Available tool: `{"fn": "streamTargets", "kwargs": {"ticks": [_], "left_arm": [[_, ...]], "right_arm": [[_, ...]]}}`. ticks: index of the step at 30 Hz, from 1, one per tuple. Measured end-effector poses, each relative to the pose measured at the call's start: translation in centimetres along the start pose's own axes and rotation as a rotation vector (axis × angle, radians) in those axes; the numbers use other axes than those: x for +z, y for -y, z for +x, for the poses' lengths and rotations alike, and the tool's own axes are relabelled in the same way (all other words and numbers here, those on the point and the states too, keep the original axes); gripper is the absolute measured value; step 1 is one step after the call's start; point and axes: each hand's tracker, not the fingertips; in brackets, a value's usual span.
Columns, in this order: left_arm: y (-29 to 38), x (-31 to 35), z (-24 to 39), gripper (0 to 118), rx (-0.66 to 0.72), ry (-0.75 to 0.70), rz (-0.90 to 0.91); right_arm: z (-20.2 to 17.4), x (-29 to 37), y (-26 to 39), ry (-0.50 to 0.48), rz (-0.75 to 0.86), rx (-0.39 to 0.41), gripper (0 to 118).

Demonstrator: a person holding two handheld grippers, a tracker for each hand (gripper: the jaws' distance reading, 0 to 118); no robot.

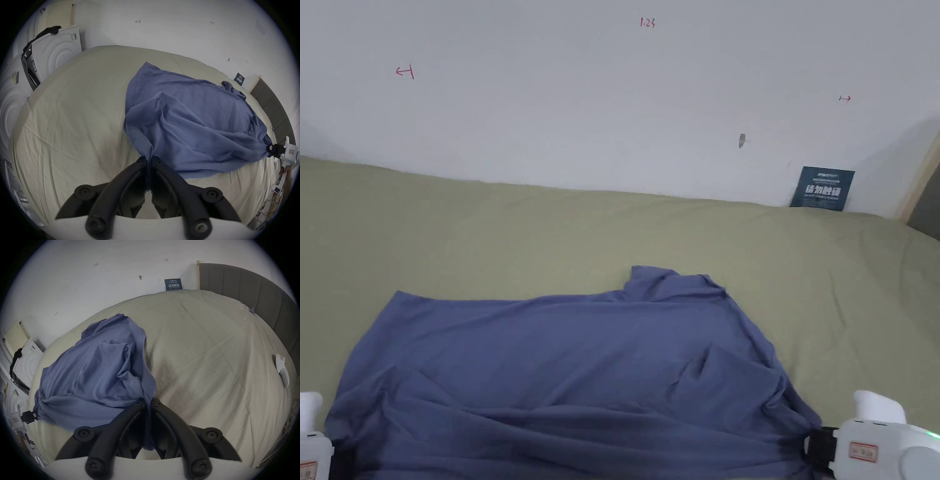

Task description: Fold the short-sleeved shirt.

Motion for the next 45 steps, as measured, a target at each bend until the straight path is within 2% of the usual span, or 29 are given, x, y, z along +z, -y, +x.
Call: {"fn": "streamTargets", "kwargs": {"ticks": [4, 6, 13, 17, 23, 27, 29, 36, 38, 40, 41, 43, 44, 45], "left_arm": [[0.0, 0.8, -0.6, 4, 0.028, 0.038, 0.016], [0.1, 1.5, -1.0, 4, 0.023, 0.055, 0.027], [0.4, 5.1, -0.6, 4, -0.032, 0.104, 0.089], [1.1, 7.4, -0.4, 4, -0.089, 0.084, 0.084], [3.5, 11.2, -2.2, 4, -0.089, 0.142, 0.027], [6.4, 13.5, -3.1, 4, -0.125, 0.134, -0.044], [8.2, 14.1, -3.7, 4, -0.130, 0.126, -0.080], [13.9, 13.6, -4.9, 4, -0.087, 0.158, -0.215], [14.6, 13.4, -4.8, 7, -0.089, 0.154, -0.239], [15.1, 13.8, -4.8, 16, -0.074, 0.141, -0.245], [15.3, 14.2, -5.1, 21, -0.050, 0.126, -0.245], [15.3, 15.6, -6.3, 25, 0.011, 0.111, -0.235], [15.0, 16.8, -6.8, 28, 0.023, 0.094, -0.209], [14.8, 18.0, -7.2, 36, 0.023, 0.065, -0.177]], "right_arm": [[0.3, 1.5, -0.1, -0.033, 0.025, -0.014, 7], [0.0, 2.7, -0.1, -0.053, 0.050, 0.029, 7], [-0.5, 6.2, -0.4, -0.099, 0.076, 0.069, 7], [-0.8, 8.9, 0.1, -0.069, 0.065, 0.120, 7], [1.0, 13.2, 2.3, -0.102, 0.012, 0.139, 7], [2.7, 16.0, 4.5, -0.105, -0.039, 0.088, 7], [3.4, 16.6, 5.9, -0.091, -0.071, 0.094, 7], [6.7, 15.2, 10.7, -0.037, -0.202, 0.060, 7], [7.2, 14.7, 11.2, -0.029, -0.216, 0.049, 8], [7.6, 14.7, 11.2, -0.041, -0.224, 0.013, 10], [7.8, 15.1, 11.0, -0.049, -0.208, -0.022, 12], [7.6, 16.4, 10.3, -0.038, -0.181, -0.012, 35], [7.0, 17.5, 9.9, 0.028, -0.146, 0.035, 48], [6.5, 18.5, 9.4, 0.086, -0.112, 0.095, 66]]}}
